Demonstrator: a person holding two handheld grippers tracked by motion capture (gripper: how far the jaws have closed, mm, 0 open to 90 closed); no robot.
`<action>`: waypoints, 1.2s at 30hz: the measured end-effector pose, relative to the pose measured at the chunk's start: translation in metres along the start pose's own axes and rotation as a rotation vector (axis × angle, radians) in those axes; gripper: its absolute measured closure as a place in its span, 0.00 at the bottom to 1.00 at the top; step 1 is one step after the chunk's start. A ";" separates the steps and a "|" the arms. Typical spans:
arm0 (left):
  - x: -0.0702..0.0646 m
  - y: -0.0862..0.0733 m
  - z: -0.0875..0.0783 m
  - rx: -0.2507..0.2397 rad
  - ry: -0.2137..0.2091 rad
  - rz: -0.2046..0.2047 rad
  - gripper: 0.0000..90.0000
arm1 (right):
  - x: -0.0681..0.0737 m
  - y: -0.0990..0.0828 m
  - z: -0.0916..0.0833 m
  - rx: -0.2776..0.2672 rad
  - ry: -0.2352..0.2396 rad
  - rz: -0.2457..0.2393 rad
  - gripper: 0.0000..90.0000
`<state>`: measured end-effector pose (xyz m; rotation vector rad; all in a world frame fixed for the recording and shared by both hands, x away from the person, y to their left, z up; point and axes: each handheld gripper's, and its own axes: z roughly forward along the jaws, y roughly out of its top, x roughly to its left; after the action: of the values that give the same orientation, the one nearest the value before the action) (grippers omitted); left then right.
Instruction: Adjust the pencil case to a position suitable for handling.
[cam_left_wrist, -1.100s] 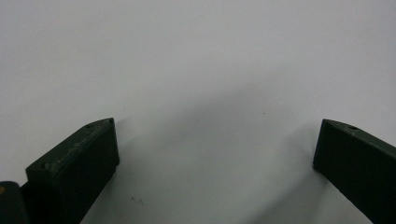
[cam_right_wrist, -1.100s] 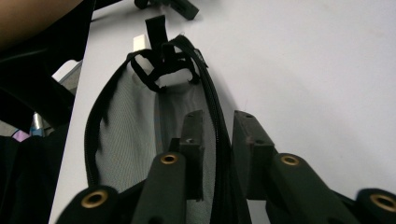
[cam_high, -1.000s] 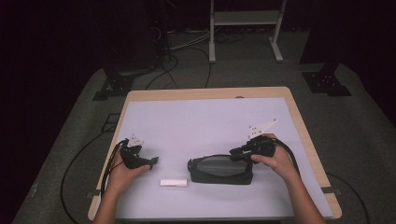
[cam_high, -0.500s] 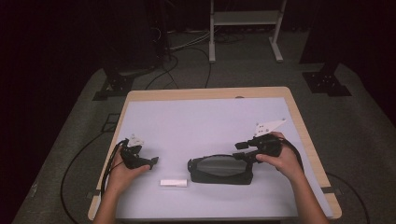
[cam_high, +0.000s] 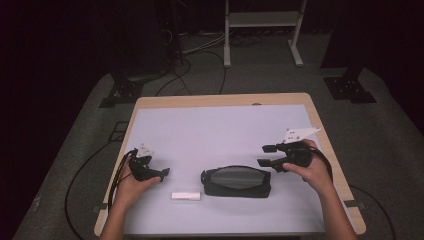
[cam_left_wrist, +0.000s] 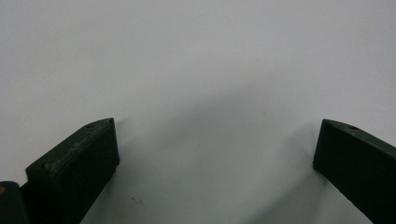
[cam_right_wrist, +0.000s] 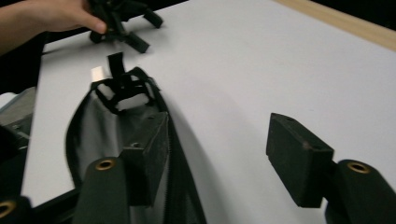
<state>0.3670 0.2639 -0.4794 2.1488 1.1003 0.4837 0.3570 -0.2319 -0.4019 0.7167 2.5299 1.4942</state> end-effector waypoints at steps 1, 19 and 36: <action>0.000 0.000 0.000 0.000 0.000 0.000 0.00 | -0.001 -0.001 -0.001 -0.005 -0.014 0.005 0.40; 0.000 0.000 0.000 0.000 0.000 0.000 0.00 | -0.013 -0.026 -0.018 0.028 -0.272 0.070 0.25; 0.000 0.000 0.000 0.000 0.000 0.000 0.00 | -0.034 -0.061 -0.020 0.145 -0.440 0.174 0.24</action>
<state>0.3669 0.2638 -0.4791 2.1489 1.1009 0.4837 0.3603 -0.2873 -0.4482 1.1669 2.2951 1.0505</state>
